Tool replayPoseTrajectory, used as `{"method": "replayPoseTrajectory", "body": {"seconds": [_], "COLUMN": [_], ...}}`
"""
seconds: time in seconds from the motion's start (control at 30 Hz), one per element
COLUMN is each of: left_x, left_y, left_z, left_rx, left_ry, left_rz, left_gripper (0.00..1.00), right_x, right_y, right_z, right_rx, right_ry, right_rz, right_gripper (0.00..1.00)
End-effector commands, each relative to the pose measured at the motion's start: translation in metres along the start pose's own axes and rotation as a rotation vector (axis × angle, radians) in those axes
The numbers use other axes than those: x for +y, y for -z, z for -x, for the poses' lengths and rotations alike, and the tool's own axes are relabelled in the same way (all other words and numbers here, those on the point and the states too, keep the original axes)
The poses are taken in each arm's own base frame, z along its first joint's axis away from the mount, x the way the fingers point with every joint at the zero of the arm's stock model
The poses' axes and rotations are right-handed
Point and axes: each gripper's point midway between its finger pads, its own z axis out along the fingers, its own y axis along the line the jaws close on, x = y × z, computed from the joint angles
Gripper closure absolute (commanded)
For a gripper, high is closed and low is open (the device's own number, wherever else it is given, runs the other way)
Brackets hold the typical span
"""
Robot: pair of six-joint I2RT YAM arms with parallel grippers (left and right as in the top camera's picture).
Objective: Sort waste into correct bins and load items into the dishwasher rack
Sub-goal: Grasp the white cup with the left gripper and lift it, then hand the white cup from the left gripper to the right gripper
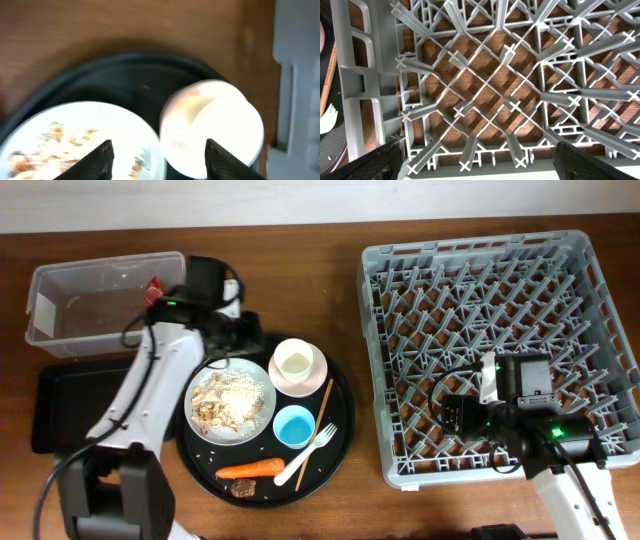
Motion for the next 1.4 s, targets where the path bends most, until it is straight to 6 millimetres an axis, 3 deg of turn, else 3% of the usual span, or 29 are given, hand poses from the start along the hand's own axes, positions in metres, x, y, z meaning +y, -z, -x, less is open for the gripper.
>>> {"method": "replayPoseTrajectory", "body": {"seconds": [0.0, 0.13, 0.17, 0.23, 0.27, 0.33, 0.4, 0.5, 0.53, 0.57, 0.6, 0.67, 0.73, 0.77, 0.8, 0.87, 1.1, 1.23, 1.37], "left_x": [-0.014, -0.018, -0.018, -0.016, -0.017, -0.02, -0.027, -0.037, -0.049, -0.058, -0.081, -0.13, -0.158, -0.164, -0.165, -0.167, -0.175, -0.187, -0.203], "left_y": [-0.026, -0.057, -0.065, -0.069, -0.069, -0.066, -0.053, -0.012, 0.007, 0.013, 0.024, 0.061, 0.112, 0.124, 0.12, 0.125, 0.122, 0.111, 0.109], "left_z": [-0.022, -0.034, -0.039, -0.041, -0.039, -0.033, -0.019, 0.003, 0.004, 0.001, -0.006, -0.017, -0.02, -0.021, -0.021, -0.022, -0.029, -0.043, -0.058], "left_rx": [0.08, 0.144, 0.166, 0.179, 0.171, 0.156, 0.112, 0.029, 0.014, 0.021, 0.048, 0.081, 0.024, 0.009, 0.008, 0.013, 0.036, 0.088, 0.123], "left_ry": [-0.066, -0.087, -0.089, -0.087, -0.088, -0.091, -0.097, -0.101, -0.107, -0.123, -0.171, -0.272, -0.395, -0.416, -0.424, -0.421, -0.436, -0.449, -0.489], "left_rz": [0.032, 0.044, 0.049, 0.053, 0.05, 0.045, 0.032, 0.009, -0.043, -0.101, -0.263, -0.701, -1.082, -1.16, -1.142, -1.176, -1.163, -1.108, -1.115], "left_gripper": [0.43, 0.43, 0.48, 0.72, 0.89, 1.0, 1.0, 1.0, 1.0, 1.0, 1.0, 1.0, 1.0, 1.0, 1.0, 1.0, 0.99, 1.0, 1.0], "right_x": [-0.003, -0.003, -0.003, -0.003, -0.003, -0.003, -0.003, -0.004, -0.008, -0.011, -0.01, 0.027, 0.059, 0.079, 0.111, 0.137, 0.173, 0.172, 0.172], "right_y": [0.004, 0.004, 0.004, 0.004, 0.004, 0.004, 0.004, 0.004, 0.004, 0.004, 0.005, 0.018, 0.04, 0.056, 0.086, 0.099, 0.103, 0.084, 0.083], "right_z": [0.004, 0.003, 0.003, 0.003, 0.003, 0.003, 0.003, 0.001, -0.002, -0.001, 0.006, 0.039, 0.057, 0.063, 0.065, 0.065, 0.056, 0.07, 0.071], "right_rx": [-0.014, -0.011, -0.011, -0.009, -0.008, -0.008, -0.008, -0.003, 0.009, 0.005, -0.016, -0.136, -0.239, -0.282, -0.325, -0.317, -0.321, -0.308, -0.31], "right_ry": [-0.009, -0.009, -0.009, -0.009, -0.009, -0.009, -0.009, -0.009, -0.081, -0.145, -0.193, -0.087, 0.049, 0.116, 0.222, 0.316, 0.5, 0.44, 0.439], "right_rz": [-0.016, -0.016, -0.017, -0.017, -0.017, -0.017, -0.017, -0.018, -0.026, -0.027, 0.025, 0.357, 0.645, 0.837, 1.175, 1.432, 1.5, 1.373, 1.365], "right_gripper": [0.01, 0.01, 0.01, 0.01, 0.01, 0.01, 0.01, 0.01, 0.01, 0.01, 0.01, 0.01, 0.01, 0.01, 0.01, 0.01, 0.01, 0.01, 0.01]}}
